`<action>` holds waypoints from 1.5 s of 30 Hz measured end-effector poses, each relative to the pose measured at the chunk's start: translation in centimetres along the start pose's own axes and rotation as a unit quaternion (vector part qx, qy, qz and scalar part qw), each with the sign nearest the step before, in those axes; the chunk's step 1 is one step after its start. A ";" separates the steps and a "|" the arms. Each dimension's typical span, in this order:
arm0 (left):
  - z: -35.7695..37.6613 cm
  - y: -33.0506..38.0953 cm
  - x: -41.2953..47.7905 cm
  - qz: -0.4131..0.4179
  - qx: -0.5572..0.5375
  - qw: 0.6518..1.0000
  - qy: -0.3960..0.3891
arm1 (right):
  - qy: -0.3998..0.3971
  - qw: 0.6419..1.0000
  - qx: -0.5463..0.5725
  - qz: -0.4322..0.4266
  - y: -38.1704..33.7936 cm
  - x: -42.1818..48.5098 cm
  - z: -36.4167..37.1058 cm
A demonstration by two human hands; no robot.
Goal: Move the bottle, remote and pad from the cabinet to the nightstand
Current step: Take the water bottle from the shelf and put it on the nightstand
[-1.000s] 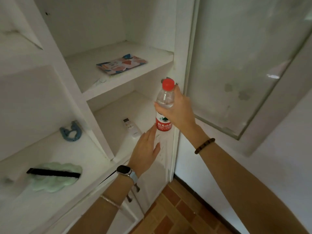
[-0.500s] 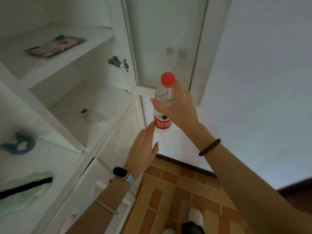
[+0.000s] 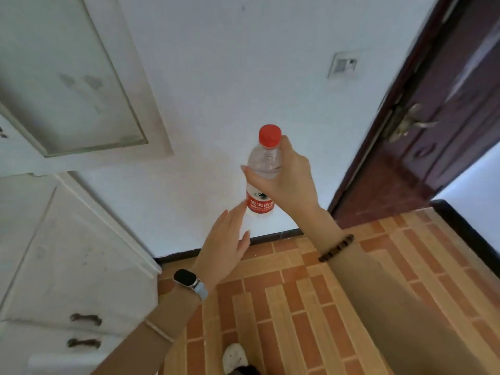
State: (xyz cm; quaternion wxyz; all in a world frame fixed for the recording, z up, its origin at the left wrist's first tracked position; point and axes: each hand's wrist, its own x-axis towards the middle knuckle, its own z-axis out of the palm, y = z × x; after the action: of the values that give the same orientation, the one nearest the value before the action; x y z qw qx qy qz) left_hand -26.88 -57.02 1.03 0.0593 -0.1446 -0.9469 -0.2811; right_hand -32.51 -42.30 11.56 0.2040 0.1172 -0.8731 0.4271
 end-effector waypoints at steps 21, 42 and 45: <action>18.3 30.5 -0.3 0.398 -0.086 0.883 -0.234 | 0.298 0.897 -0.214 0.245 11.6 -22.5 -31.9; 32.8 54.0 -0.6 0.650 -0.150 0.631 -0.395 | 0.556 0.651 -0.310 0.414 16.2 -35.7 -48.2; 34.8 57.0 -3.0 0.678 -0.154 0.591 -0.409 | 0.579 0.620 -0.324 0.419 16.2 -38.9 -50.2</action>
State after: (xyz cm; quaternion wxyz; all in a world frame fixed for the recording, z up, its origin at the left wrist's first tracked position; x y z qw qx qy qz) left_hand -7.63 7.05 0.75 -0.1834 -0.8517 -0.4423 -0.2128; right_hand 8.80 8.56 10.23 0.4905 -0.6068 -0.6108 0.1350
